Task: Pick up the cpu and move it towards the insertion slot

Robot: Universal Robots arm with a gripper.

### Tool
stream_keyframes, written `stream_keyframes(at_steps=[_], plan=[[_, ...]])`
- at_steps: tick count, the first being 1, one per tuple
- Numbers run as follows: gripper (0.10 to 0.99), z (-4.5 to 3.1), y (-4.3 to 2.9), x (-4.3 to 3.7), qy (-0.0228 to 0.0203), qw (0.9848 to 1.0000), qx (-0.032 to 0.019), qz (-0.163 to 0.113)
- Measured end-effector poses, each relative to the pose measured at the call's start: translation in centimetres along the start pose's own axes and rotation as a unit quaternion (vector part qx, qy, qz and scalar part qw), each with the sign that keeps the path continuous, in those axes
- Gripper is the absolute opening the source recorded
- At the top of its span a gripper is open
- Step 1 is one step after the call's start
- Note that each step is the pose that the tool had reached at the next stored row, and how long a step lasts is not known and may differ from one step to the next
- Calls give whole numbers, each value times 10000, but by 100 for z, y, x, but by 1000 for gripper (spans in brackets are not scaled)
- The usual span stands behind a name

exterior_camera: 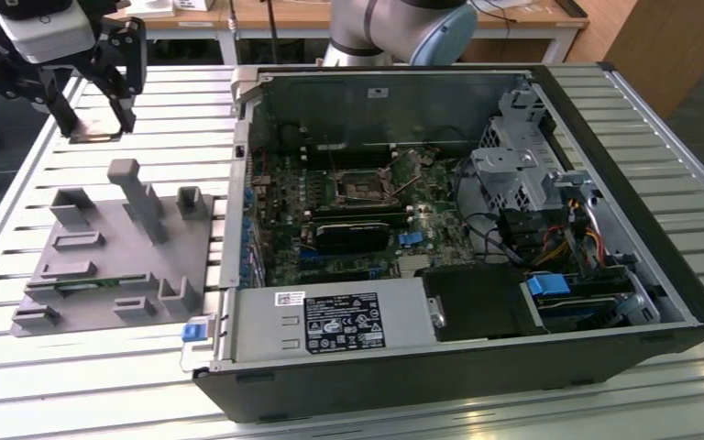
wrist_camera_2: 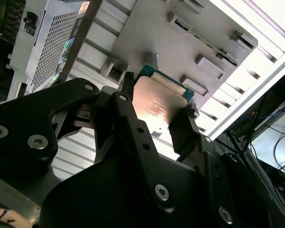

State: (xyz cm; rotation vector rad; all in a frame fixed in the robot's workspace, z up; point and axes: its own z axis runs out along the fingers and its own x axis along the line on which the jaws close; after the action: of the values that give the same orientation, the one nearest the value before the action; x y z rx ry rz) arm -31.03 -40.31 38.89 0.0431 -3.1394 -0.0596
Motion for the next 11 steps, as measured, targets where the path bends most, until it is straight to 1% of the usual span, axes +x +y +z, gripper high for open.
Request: stream_keyframes(at_steps=[11], plan=[[545, -1, -3, -126, 1, 10000, 0, 0]])
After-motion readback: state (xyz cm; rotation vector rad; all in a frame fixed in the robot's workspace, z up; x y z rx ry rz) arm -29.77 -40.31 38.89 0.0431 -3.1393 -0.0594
